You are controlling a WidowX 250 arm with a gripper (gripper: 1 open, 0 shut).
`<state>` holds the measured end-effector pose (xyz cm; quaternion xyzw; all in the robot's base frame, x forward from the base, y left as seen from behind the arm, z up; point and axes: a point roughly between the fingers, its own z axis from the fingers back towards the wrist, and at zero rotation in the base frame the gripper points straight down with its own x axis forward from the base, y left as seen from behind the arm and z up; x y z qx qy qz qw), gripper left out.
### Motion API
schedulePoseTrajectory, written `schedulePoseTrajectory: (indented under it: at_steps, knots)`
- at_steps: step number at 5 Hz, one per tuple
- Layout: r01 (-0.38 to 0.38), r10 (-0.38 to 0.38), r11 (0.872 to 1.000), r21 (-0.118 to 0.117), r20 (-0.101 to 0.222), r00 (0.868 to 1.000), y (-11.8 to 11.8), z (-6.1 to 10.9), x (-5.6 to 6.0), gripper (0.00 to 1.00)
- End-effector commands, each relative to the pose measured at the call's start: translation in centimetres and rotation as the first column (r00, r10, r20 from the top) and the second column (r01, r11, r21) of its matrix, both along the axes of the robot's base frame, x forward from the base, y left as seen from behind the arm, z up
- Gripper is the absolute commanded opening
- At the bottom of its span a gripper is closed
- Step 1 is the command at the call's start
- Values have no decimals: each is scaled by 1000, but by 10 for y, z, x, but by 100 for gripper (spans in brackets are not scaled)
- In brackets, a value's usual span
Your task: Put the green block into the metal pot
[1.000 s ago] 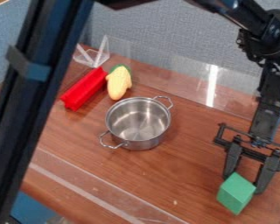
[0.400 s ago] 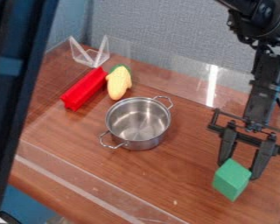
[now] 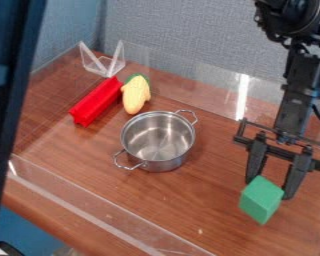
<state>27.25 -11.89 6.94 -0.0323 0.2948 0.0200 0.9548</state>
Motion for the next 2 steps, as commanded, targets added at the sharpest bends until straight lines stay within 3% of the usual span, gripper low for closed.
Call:
schedulePoseTrajectory:
  at_steps: [1,2]
  knots:
    - [0,2,1000,-19,75,997,4,25,3,0]
    - [3,-1,1000,-18,78,997,5,26,1,0]
